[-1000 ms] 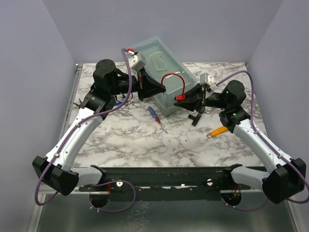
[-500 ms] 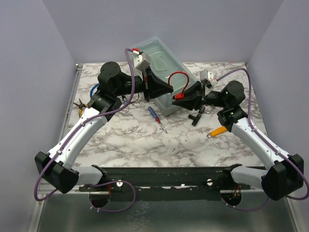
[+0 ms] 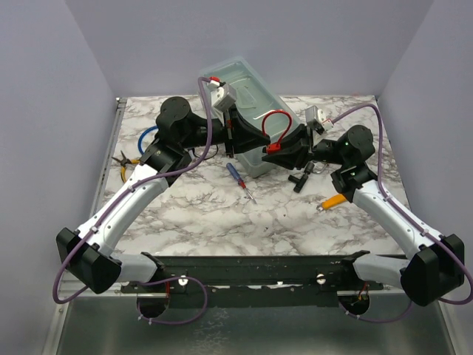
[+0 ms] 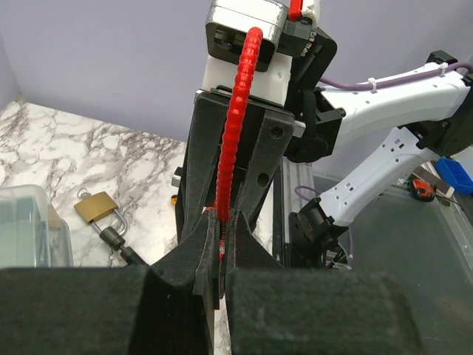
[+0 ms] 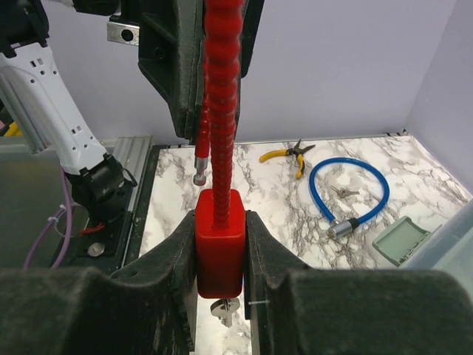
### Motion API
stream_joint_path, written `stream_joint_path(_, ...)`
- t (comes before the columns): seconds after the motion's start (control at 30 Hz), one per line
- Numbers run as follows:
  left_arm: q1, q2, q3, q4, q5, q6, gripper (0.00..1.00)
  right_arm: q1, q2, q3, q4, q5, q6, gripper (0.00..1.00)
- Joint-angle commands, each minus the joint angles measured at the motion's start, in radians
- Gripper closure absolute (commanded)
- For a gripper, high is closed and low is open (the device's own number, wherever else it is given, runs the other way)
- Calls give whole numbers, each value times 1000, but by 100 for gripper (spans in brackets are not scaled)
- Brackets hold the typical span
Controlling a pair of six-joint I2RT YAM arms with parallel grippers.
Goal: Lock with the key
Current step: Lock the lock.
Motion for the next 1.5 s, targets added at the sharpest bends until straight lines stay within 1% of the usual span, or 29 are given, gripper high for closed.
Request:
stream_joint_path(0.0,-21,17,-15,19,19,-8,100,16,8,-9,64,25,26,100)
stream_joint_path(0.33,-22,21,-44,6,5,13,100,25,6,0,91,13,38,100)
stream_joint_path(0.57,-21,29,-37,5,2,4,100,42,6,-1,70,-5,6,100)
stream_joint_path(0.83,-19,-1,-69,-50,-2,64,100,42,-1,-1,95,44,51,100)
stream_joint_path(1.07,-17,-12,-72,-59,23,76,100,41,4,6,103,90,114,100)
stream_joint_path(1.2,-16,-17,-83,-69,21,84,100,42,3,-1,147,72,143,100)
stream_joint_path(1.47,4,-24,-93,-71,28,67,100,42,3,0,155,68,147,100)
